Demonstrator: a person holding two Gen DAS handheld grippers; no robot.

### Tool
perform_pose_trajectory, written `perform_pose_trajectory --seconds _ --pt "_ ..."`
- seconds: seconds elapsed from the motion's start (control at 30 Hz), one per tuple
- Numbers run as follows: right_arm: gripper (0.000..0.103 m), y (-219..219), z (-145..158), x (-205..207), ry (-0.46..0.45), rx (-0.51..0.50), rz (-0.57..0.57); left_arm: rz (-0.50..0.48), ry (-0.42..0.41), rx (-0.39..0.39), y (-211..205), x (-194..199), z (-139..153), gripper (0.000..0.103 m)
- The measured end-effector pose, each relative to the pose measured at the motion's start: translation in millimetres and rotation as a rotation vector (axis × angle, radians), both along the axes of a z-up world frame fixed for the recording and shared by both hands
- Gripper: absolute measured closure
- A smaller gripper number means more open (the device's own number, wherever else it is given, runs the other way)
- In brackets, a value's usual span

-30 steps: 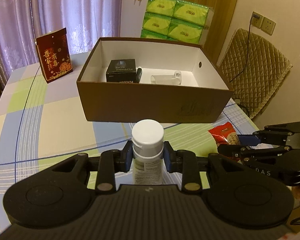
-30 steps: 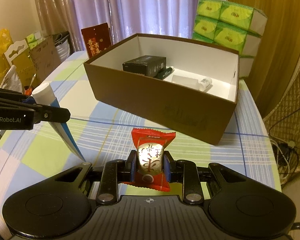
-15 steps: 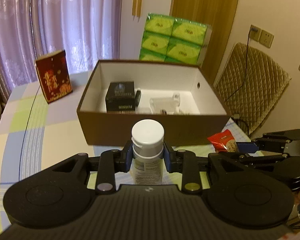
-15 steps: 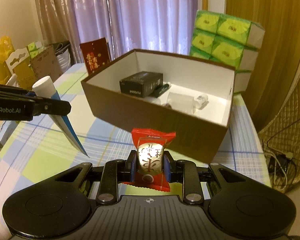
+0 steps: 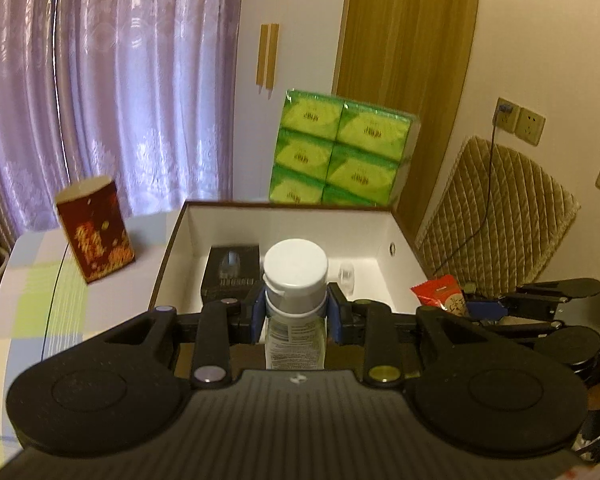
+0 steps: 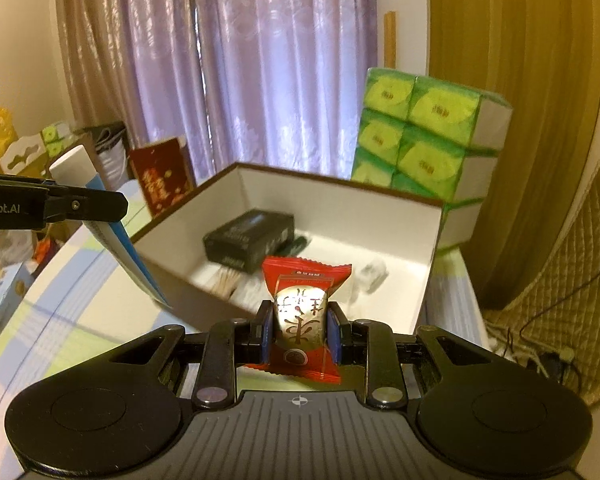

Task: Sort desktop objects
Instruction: 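Carry the white tube and red packet over the brown box with both grippers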

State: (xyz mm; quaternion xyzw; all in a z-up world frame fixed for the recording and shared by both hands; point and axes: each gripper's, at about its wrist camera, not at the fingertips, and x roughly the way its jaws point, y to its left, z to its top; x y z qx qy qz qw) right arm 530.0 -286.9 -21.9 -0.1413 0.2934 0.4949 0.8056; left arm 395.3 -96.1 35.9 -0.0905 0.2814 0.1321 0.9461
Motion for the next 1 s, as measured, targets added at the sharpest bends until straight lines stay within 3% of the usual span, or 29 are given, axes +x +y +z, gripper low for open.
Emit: perform_pose_trajectory --seconds 0.23,0.53,1.0 --pt "0.079 30 -7 39 -0.007 -0.018 -0.013 -0.001 0.037 0.027 15 56 -11 0.077" --pt "0.079 57 -32 85 0.022 -0.080 -0.034 0.000 0.148 -0.039 42 121 -50 0.077" --pt "0.079 84 -65 108 0.018 -0.169 0.005 -0.054 0.243 -0.051 47 195 -91 0.077"
